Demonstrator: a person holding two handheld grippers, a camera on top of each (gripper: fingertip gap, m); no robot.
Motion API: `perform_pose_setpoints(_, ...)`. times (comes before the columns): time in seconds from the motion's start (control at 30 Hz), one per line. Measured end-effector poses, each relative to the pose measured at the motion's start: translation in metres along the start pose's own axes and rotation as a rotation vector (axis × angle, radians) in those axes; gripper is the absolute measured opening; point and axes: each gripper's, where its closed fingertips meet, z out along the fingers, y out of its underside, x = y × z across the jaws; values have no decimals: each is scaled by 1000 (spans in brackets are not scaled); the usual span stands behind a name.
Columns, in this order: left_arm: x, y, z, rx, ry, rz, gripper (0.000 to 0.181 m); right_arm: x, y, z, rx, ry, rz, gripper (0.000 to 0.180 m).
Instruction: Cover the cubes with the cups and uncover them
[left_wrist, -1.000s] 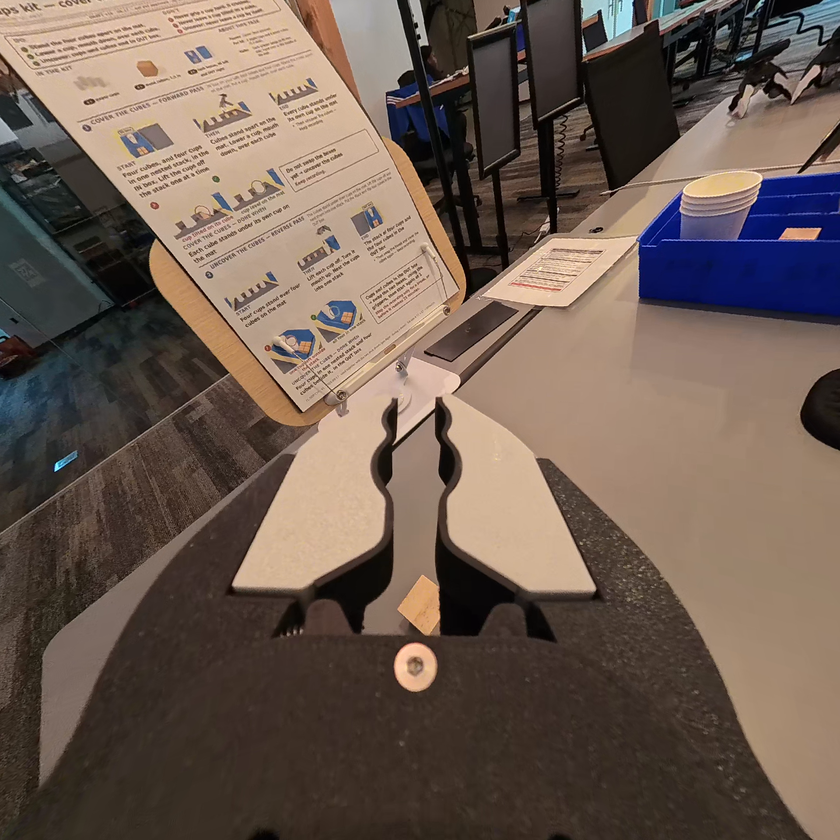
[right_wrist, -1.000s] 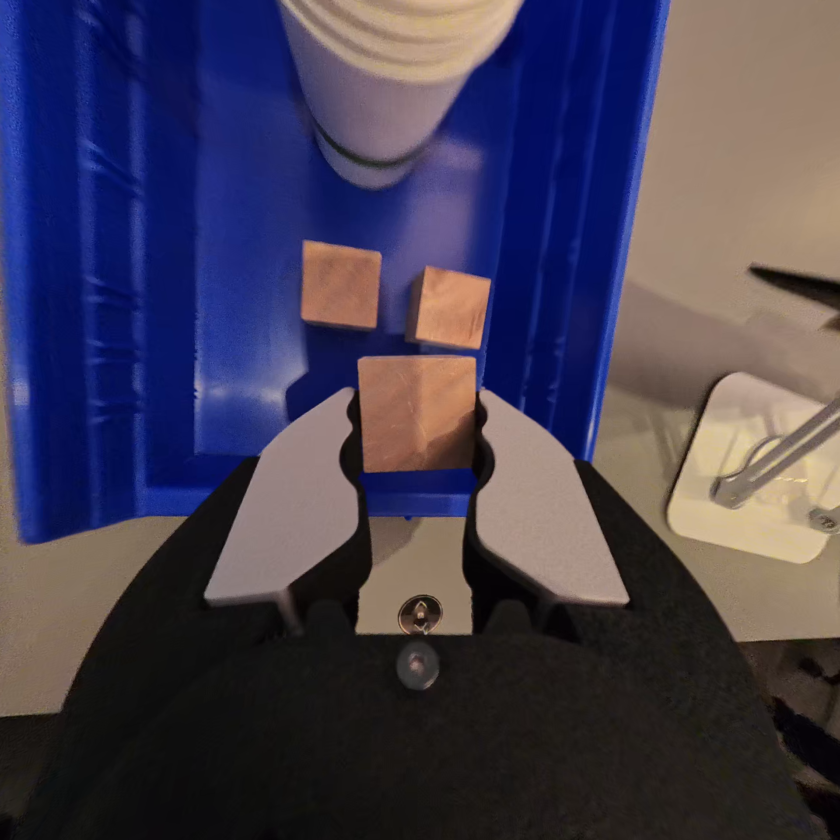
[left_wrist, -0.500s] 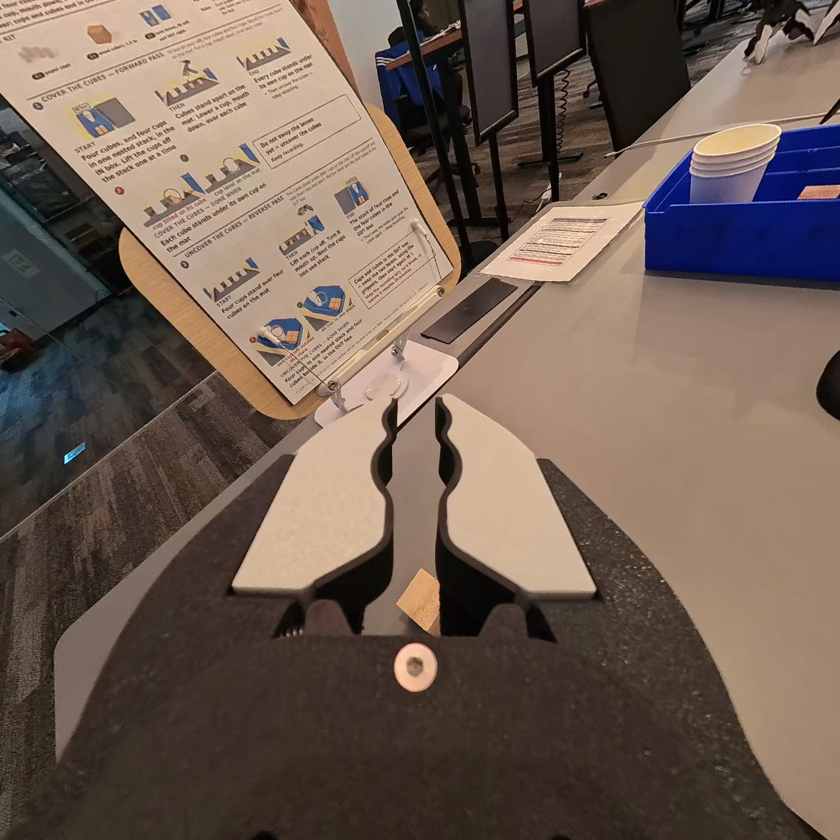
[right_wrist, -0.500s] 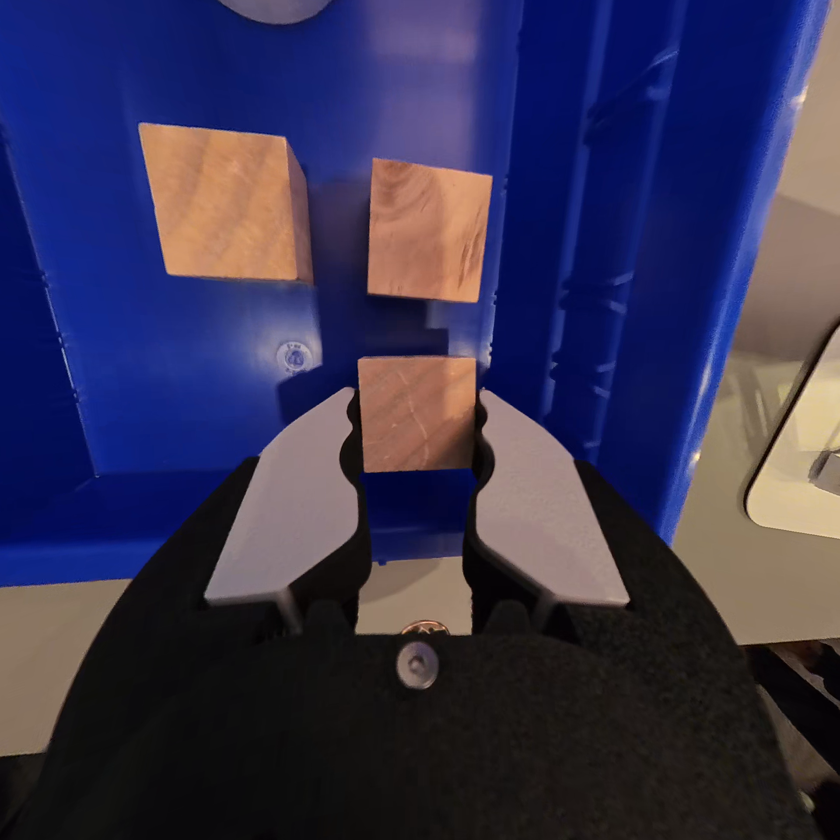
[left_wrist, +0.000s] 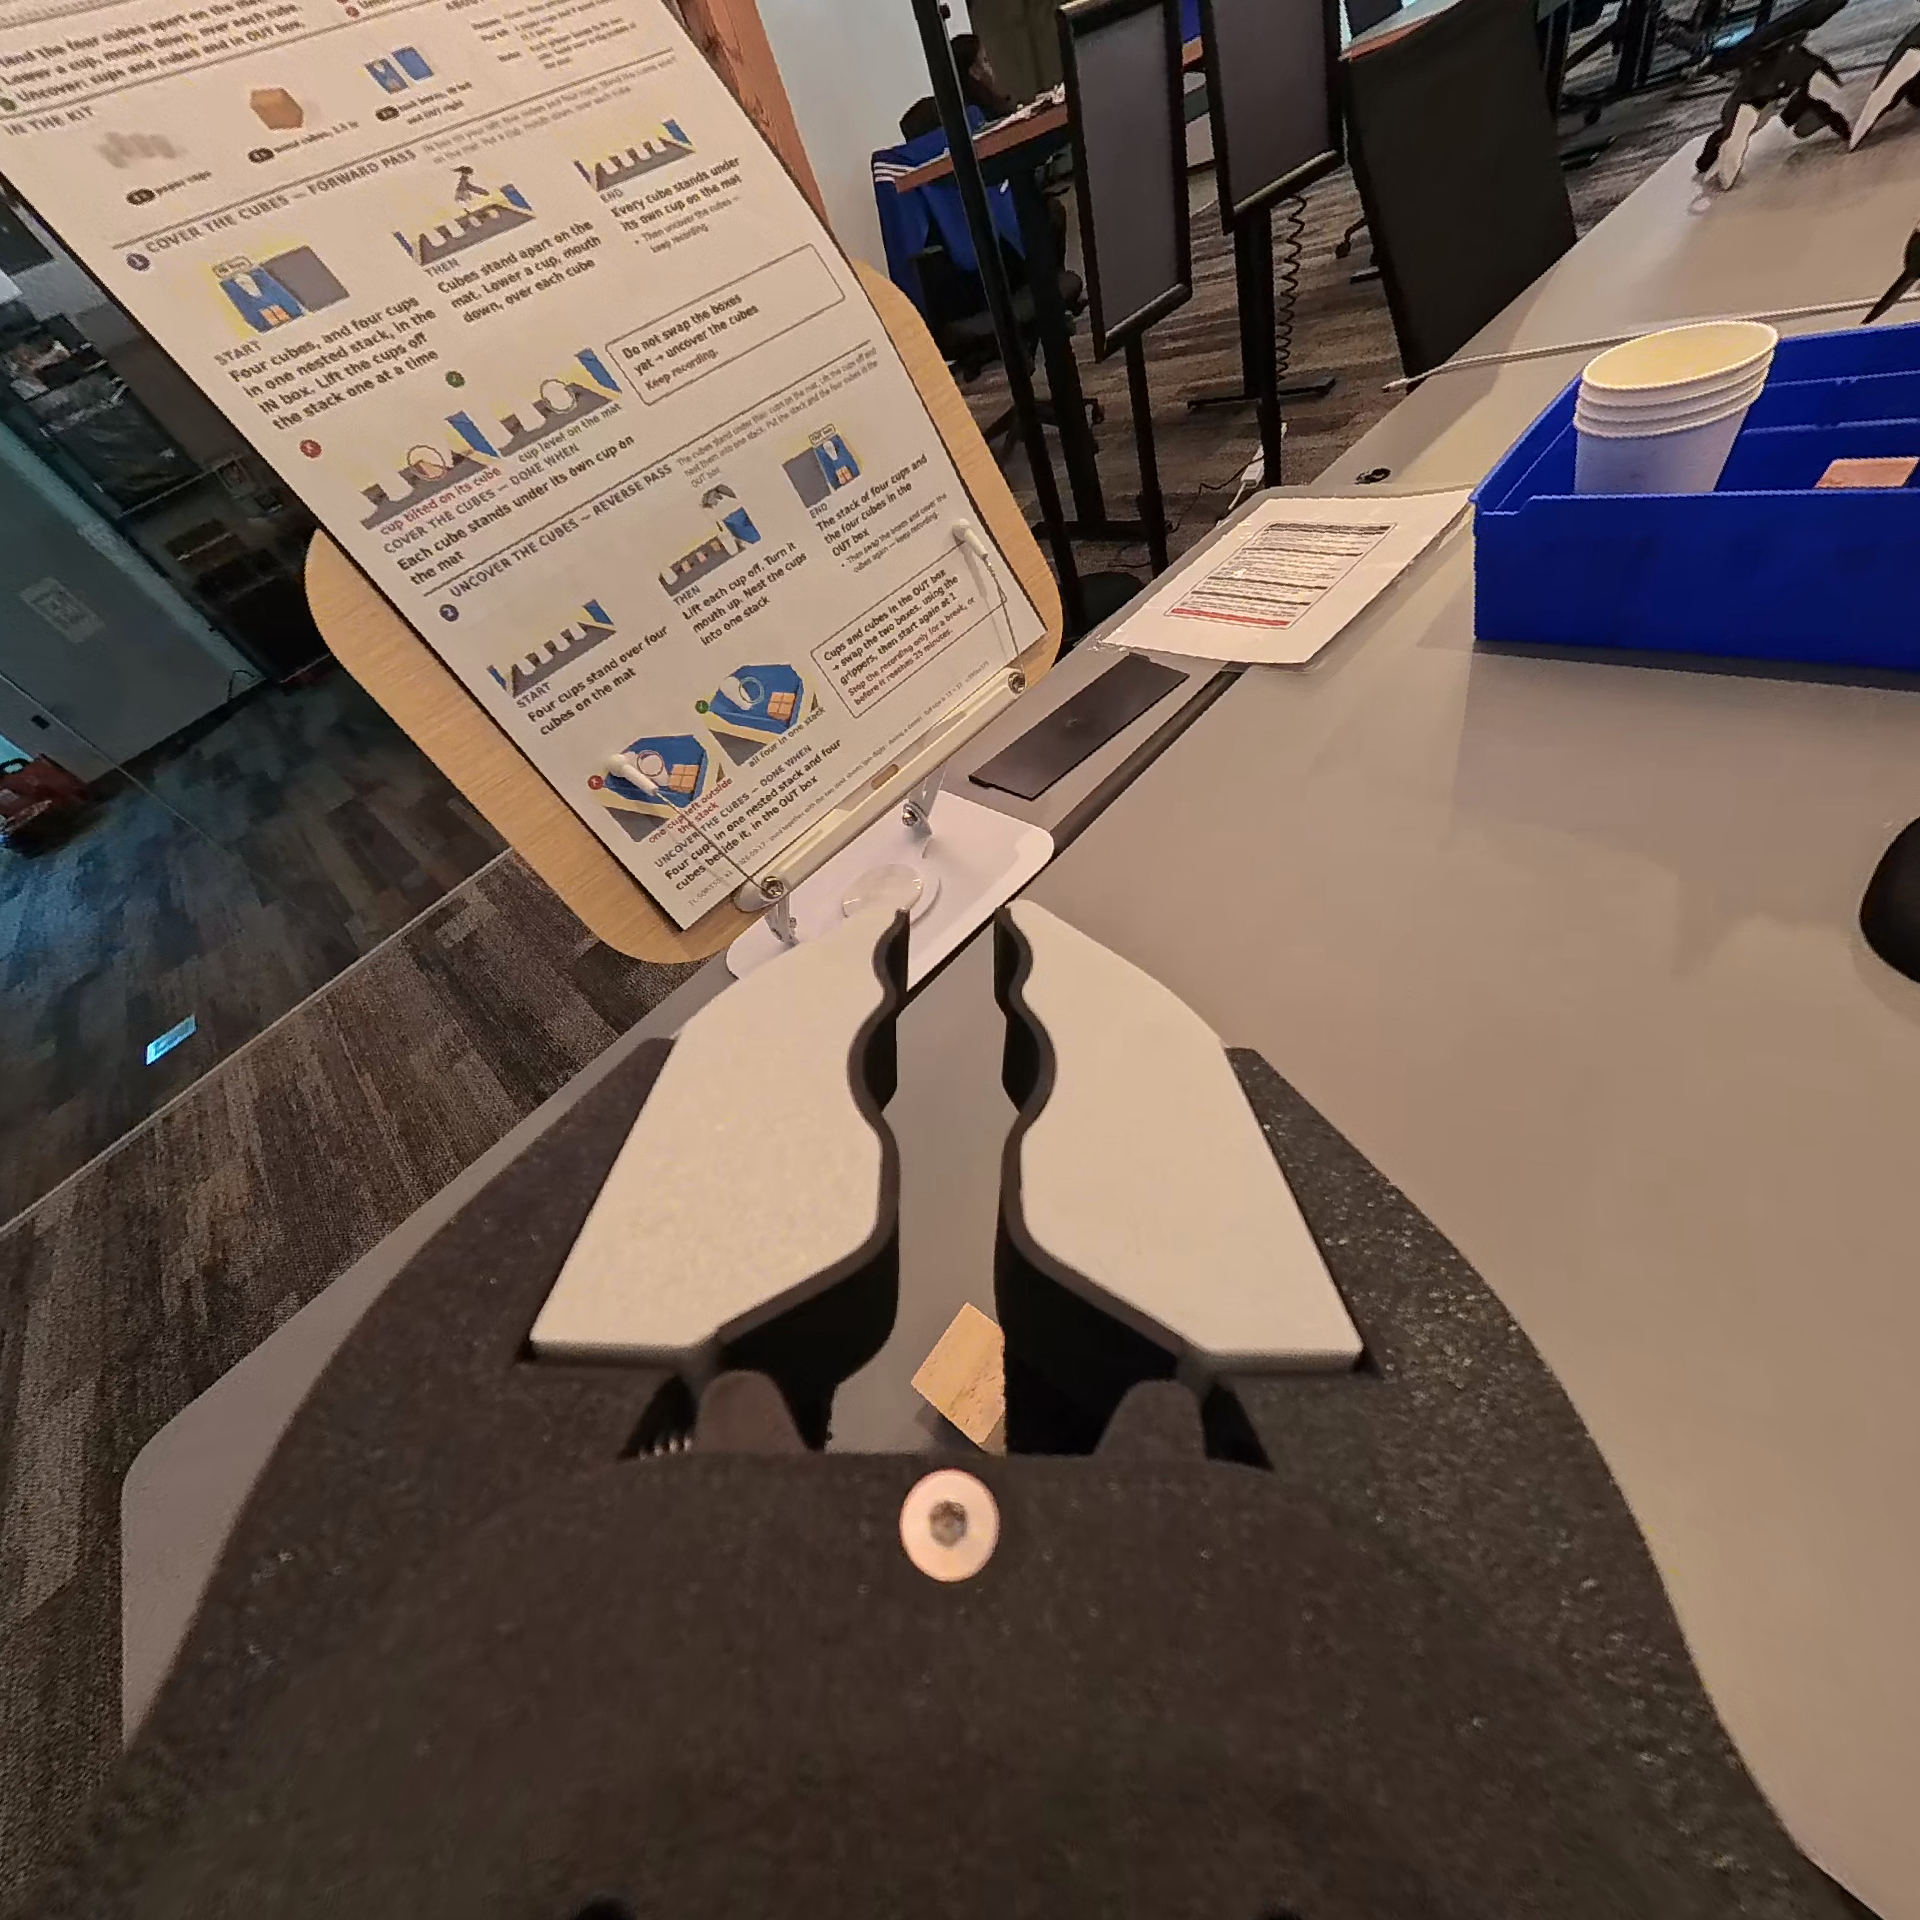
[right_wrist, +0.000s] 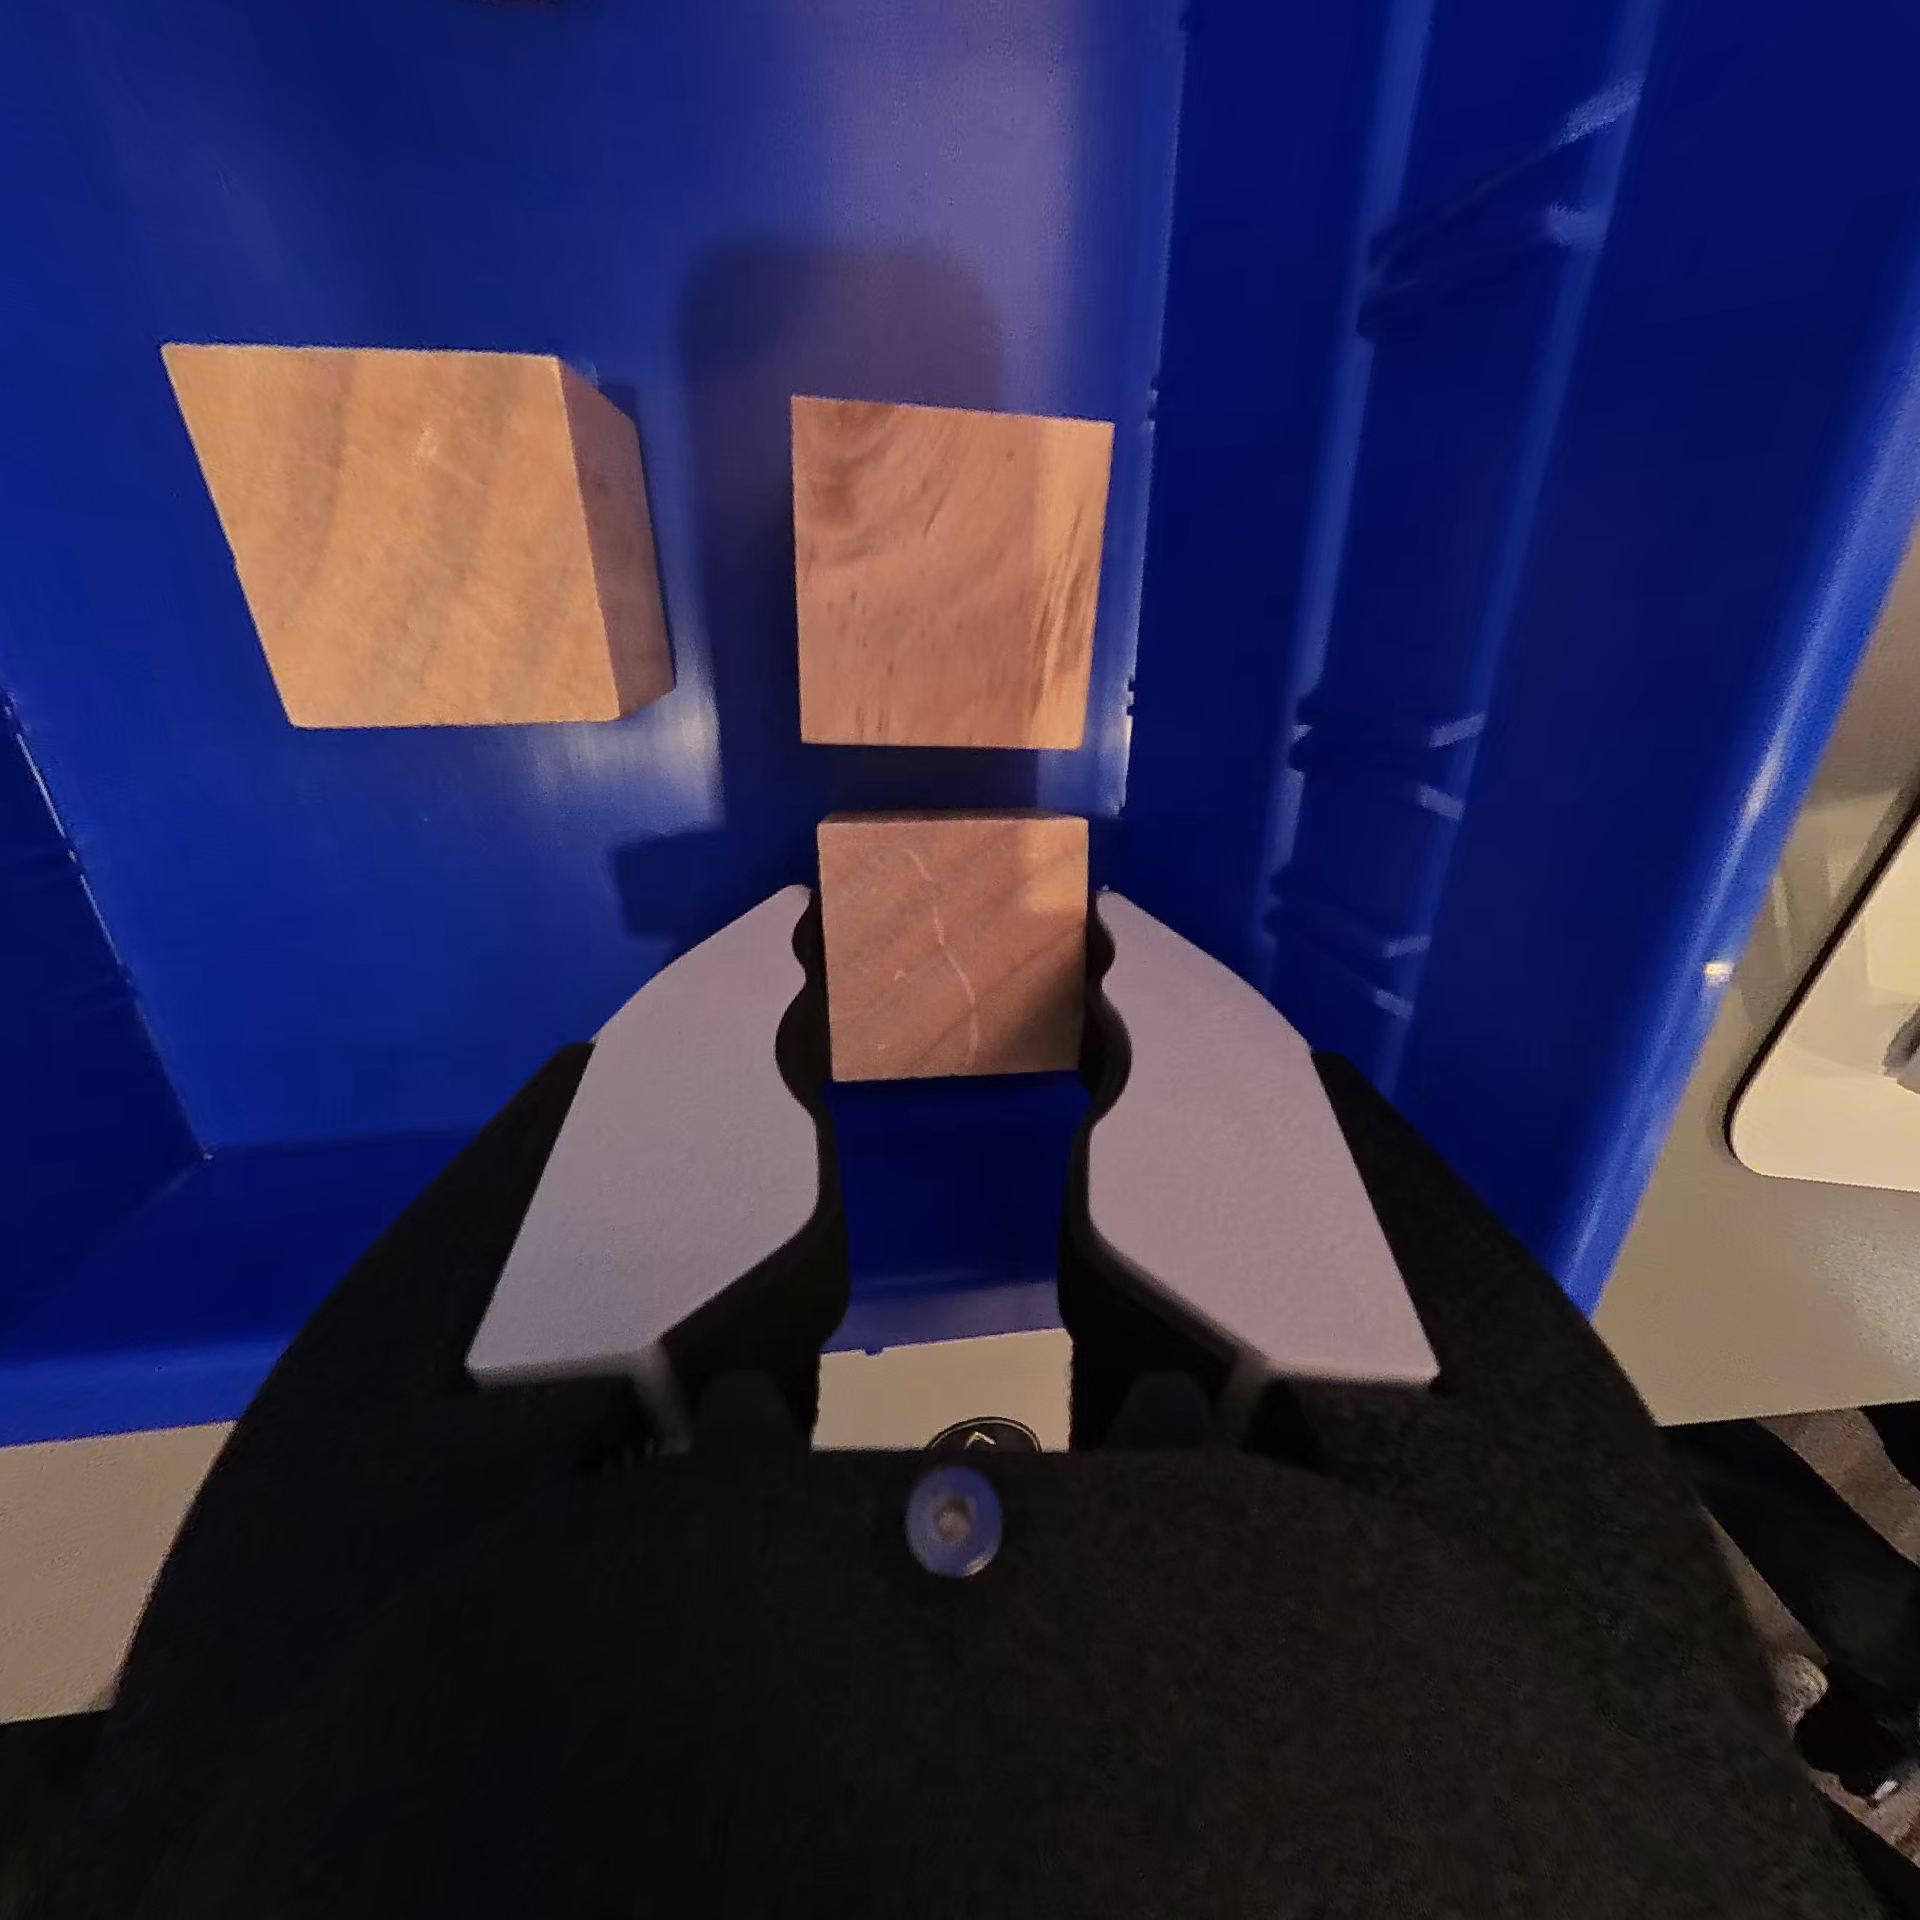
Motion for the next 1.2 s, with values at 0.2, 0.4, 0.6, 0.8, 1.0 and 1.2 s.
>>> perform_pose_setpoints(0.2,-1,-1,-2,7,-1,-2,14,-1,4,0,-32,-3,4,46)
perform_pose_setpoints(0.4,-8,-1,-9,25,-13,-18,14,4,-1,-40,72,83,6,52)
perform_pose_setpoints(0.6,-28,6,-23,32,-73,-51,14,-46,-40,-156,334,185,-150,52)
perform_pose_setpoints(0.8,-57,19,-48,40,-161,-107,14,-200,-114,-236,606,47,-514,46)
perform_pose_setpoints(1.0,-80,32,-71,27,-252,-145,15,-374,-149,-250,735,-271,-913,54)
perform_pose_setpoints(1.2,-93,37,-88,60,-290,-189,14,-564,-155,-204,707,-454,-1312,62)
